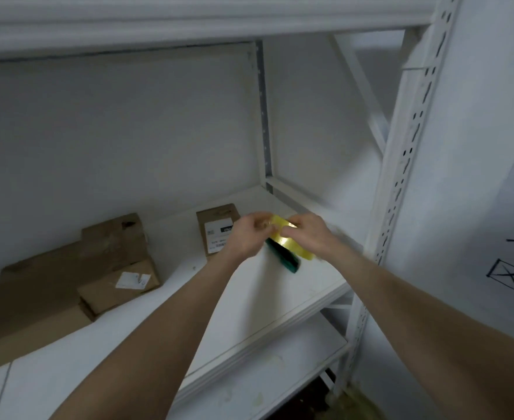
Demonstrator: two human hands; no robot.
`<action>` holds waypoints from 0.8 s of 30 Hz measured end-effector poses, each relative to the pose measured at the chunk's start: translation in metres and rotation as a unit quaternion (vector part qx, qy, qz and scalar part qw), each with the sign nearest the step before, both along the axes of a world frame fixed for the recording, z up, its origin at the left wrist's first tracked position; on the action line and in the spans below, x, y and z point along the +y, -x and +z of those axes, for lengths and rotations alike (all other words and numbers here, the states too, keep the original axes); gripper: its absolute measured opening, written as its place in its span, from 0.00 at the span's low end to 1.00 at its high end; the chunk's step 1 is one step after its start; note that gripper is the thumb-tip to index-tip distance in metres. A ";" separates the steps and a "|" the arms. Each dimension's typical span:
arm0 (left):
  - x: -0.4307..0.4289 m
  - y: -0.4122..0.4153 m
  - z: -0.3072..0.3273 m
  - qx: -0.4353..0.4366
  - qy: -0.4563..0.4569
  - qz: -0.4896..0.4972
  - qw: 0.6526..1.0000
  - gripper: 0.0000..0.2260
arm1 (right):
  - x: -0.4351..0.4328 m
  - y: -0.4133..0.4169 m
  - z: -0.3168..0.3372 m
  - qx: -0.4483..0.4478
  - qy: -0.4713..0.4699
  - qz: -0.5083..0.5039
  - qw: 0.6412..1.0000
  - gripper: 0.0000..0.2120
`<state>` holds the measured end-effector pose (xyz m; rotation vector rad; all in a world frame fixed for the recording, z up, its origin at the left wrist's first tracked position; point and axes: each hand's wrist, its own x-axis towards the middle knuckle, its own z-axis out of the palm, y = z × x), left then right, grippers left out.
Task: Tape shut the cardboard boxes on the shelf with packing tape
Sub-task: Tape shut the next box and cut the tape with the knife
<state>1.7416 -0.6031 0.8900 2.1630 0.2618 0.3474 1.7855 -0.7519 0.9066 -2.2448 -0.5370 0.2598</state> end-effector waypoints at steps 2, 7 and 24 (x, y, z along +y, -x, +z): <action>0.011 0.014 0.002 -0.019 -0.001 0.040 0.999 0.09 | 0.012 0.010 0.003 -0.002 0.006 0.027 1.000 0.15; 0.042 0.043 -0.002 -0.014 0.050 0.124 0.991 0.08 | 0.038 0.022 0.002 0.012 0.024 0.080 0.996 0.16; 0.093 0.102 -0.004 0.004 0.140 0.192 0.971 0.12 | 0.069 0.042 0.001 0.022 0.048 0.162 0.985 0.17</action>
